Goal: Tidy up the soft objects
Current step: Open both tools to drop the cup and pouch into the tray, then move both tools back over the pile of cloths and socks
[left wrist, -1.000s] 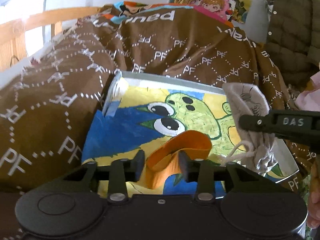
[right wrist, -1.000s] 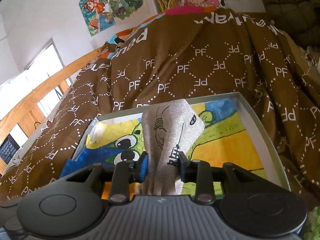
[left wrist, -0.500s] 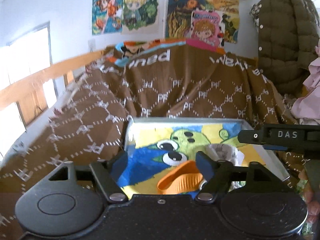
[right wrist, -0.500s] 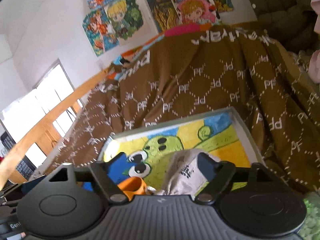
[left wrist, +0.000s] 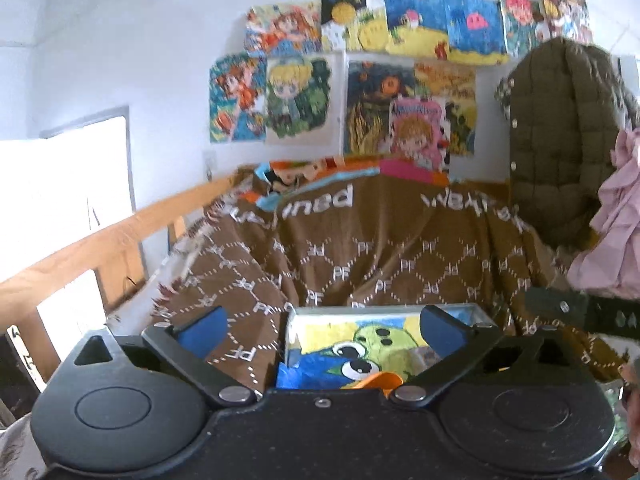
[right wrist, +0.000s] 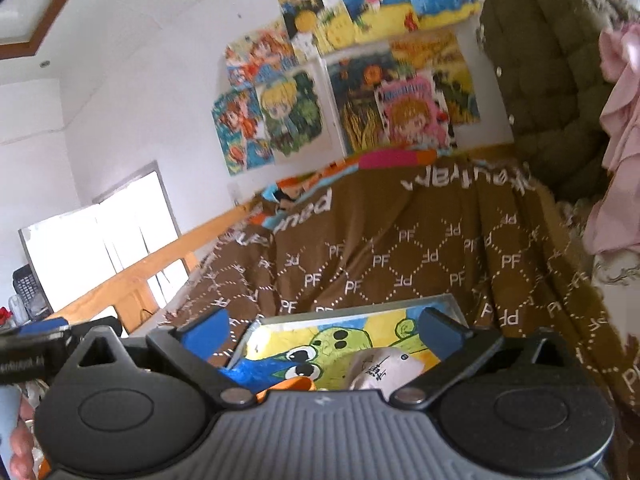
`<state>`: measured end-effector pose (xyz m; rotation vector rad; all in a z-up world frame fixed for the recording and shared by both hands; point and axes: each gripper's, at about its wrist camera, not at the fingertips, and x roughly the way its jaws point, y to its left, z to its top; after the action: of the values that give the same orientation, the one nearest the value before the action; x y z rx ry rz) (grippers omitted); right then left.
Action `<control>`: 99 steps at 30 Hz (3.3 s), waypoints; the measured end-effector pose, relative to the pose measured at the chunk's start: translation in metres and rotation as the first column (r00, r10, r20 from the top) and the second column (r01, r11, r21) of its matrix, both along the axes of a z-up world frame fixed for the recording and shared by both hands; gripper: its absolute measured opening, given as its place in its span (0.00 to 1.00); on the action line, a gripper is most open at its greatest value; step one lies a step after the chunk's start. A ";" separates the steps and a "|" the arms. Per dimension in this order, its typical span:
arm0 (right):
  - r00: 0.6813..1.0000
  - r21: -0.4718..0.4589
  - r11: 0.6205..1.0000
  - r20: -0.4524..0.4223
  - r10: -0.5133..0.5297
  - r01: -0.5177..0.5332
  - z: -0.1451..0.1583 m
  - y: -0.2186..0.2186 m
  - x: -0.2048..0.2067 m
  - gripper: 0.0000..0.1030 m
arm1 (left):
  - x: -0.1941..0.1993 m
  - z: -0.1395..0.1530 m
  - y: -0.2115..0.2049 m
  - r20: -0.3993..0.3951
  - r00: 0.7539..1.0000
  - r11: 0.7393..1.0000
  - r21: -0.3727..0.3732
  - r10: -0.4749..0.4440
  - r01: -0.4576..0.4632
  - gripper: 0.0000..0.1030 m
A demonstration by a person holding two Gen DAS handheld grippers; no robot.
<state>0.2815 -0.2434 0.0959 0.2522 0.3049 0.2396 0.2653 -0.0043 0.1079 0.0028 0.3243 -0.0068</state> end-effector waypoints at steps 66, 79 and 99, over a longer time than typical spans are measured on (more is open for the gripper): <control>0.948 -0.241 0.970 -0.298 -0.112 0.039 -0.058 0.039 -0.203 1.00 | -0.217 -0.096 0.024 -0.170 0.948 0.963 -0.034 -0.270 0.268 0.99; 0.936 -0.253 0.967 -0.332 -0.120 0.034 -0.063 0.040 -0.196 1.00 | -0.214 -0.105 0.008 -0.242 0.915 0.943 0.006 -0.321 0.333 0.99; 0.903 -0.224 0.975 -0.416 -0.112 0.018 -0.071 0.032 -0.168 1.00 | -0.191 -0.133 -0.019 -0.372 0.838 0.902 0.011 -0.398 0.433 0.99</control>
<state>0.1137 -0.2115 0.0250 0.0967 0.7531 0.0801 0.0743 -0.0235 -0.0249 0.1693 0.6914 -0.4322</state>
